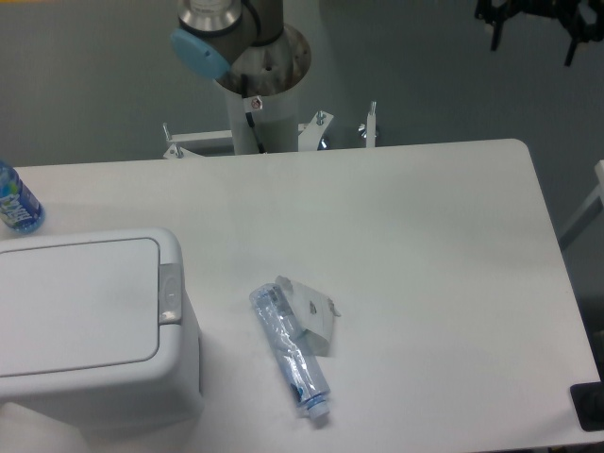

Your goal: Open the trash can

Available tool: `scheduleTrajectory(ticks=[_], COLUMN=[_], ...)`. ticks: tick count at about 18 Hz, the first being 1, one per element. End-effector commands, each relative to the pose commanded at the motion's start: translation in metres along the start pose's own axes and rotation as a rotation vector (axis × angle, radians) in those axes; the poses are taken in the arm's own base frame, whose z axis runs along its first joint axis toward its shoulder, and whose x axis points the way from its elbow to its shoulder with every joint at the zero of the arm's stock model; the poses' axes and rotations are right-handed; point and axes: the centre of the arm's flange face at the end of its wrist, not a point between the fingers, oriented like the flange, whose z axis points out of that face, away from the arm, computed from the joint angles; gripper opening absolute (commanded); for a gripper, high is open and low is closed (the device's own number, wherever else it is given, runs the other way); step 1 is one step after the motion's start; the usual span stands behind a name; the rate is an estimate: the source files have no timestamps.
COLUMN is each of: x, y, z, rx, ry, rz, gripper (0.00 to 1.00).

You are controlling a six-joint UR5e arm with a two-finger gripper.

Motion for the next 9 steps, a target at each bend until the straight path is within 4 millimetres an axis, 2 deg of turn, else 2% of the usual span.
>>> scheduleTrajectory(ticks=[4, 7, 9], x=[0.003, 0.01, 0.017], y=[-0.006, -0.04, -0.079], z=[0.0, 0.002, 0.006], rx=[0.005, 0.023, 0.065], ry=[0.0, -0.009, -0.037], rz=[-0.018, -0.184, -0.327], gripper=[1.0, 1.0, 1.0])
